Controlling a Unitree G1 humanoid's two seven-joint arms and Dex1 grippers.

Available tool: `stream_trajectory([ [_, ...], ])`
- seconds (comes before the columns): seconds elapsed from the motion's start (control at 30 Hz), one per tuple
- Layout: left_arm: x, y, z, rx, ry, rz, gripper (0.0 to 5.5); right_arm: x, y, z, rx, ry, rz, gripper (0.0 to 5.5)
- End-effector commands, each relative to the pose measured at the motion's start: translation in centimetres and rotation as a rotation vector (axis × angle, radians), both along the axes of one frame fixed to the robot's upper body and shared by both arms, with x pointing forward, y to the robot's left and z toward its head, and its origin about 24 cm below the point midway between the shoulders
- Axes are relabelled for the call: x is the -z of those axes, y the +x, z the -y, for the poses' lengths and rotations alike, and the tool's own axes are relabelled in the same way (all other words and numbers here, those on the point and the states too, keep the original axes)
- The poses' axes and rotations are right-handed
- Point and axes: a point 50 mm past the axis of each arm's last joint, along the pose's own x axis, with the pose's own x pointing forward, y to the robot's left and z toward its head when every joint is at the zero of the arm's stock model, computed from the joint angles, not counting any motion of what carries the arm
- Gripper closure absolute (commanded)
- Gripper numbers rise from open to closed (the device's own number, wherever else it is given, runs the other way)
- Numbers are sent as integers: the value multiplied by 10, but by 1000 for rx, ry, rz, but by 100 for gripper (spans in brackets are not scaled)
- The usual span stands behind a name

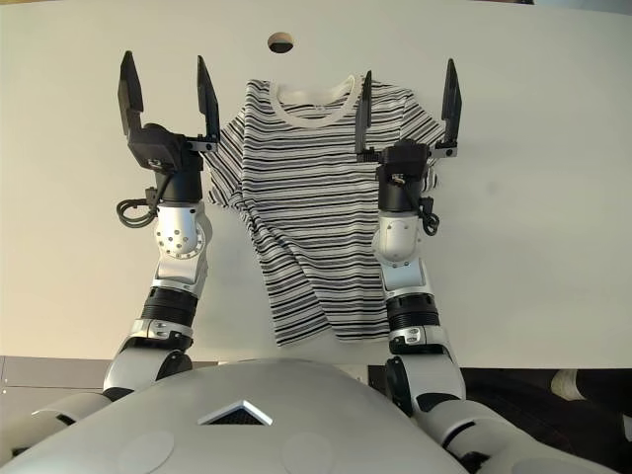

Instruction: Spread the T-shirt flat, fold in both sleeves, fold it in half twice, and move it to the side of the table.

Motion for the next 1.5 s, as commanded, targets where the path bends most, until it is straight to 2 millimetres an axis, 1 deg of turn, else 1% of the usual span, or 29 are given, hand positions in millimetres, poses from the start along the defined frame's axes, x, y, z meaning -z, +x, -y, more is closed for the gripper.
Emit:
stream_trajectory([
  [0.03, -1, 4, -3, -21, 26, -2, 135, 2, 3, 2, -3, 19, -32, 93],
  [0.2, 0, 5, -5, -35, 48, -6, 135, 1, 6, 3, -2, 10, -31, 93],
  [0.33, 3, 9, -10, -73, 103, -21, 135, 1, 7, 6, 11, 10, -27, 93],
  [0.53, 4, 10, -11, -83, 124, -24, 135, 3, 11, 11, 27, 51, -57, 93],
  [0.77, 8, 12, -15, -110, 146, -53, 135, 3, 12, 15, 39, 50, -59, 93],
  [0.9, 11, 13, -16, -134, 207, -64, 135, 3, 12, 16, 40, 47, -58, 93],
  [1.0, 19, 20, -28, -191, 385, -105, 135, 3, 13, 17, 54, 51, -56, 93],
  [1.03, 19, 21, -33, -214, 409, -110, 135, 3, 14, 16, 54, 53, -56, 93],
  [1.13, 16, 24, -43, -255, 388, -95, 135, 2, 18, 12, 43, 56, -57, 93],
  [1.2, 14, 27, -48, -264, 406, -86, 135, 0, 21, 10, 44, 43, -44, 93],
  [1.23, 12, 29, -50, -264, 437, -81, 135, -2, 21, 9, 47, 33, -32, 93],
  [1.3, 4, 37, -54, -205, 654, -57, 135, -14, 22, 5, 26, -9, 29, 93],
  [1.37, 0, 41, -55, -117, 868, -45, 135, -22, 20, 4, 10, -55, 65, 93],
  [1.43, 1, 42, -55, -7, 1032, -52, 135, -22, 18, 6, 13, -93, 71, 93],
  [1.5, 5, 44, -54, 94, 1152, -82, 135, -19, 16, 12, 34, -110, 63, 93],
])
